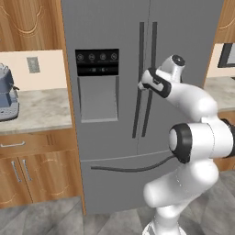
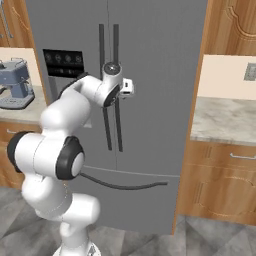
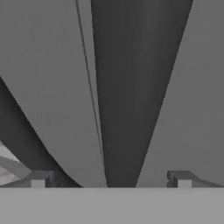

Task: Retrieve the sausage and cheese from the fridge and place them on the cutting board on the counter.

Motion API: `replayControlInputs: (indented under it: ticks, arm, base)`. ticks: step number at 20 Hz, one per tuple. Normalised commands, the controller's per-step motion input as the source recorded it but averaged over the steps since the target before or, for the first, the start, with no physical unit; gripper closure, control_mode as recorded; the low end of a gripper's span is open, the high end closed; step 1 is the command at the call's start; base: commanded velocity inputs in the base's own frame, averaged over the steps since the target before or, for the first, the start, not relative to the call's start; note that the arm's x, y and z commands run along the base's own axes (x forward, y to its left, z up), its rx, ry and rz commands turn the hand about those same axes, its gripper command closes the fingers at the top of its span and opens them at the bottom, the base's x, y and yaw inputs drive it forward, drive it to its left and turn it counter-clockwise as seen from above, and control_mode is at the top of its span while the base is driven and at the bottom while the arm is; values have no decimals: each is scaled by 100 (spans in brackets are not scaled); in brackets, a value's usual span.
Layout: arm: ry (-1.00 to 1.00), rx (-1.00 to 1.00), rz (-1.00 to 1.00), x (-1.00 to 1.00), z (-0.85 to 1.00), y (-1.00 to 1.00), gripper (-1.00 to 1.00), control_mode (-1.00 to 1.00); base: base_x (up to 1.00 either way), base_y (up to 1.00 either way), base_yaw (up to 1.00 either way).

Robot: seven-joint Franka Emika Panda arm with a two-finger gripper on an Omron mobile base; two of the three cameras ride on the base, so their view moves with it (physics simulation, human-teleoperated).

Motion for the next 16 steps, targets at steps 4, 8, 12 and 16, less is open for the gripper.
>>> replayControlInputs:
  ticks: [4,8,12,16]
  arm:
    - [0,-1,0,9,0,-8,-100,-100]
    - [-4,-2,-2,0,0,-2,-100,-100]
    - [-8,-1,-5,9,-7,0,-100,-100]
    - [-1,0,-9,34,-31,7,-100,-100]
  base:
    - [0,0,0]
    - [0,0,0]
    - [0,0,0]
    - [0,0,0]
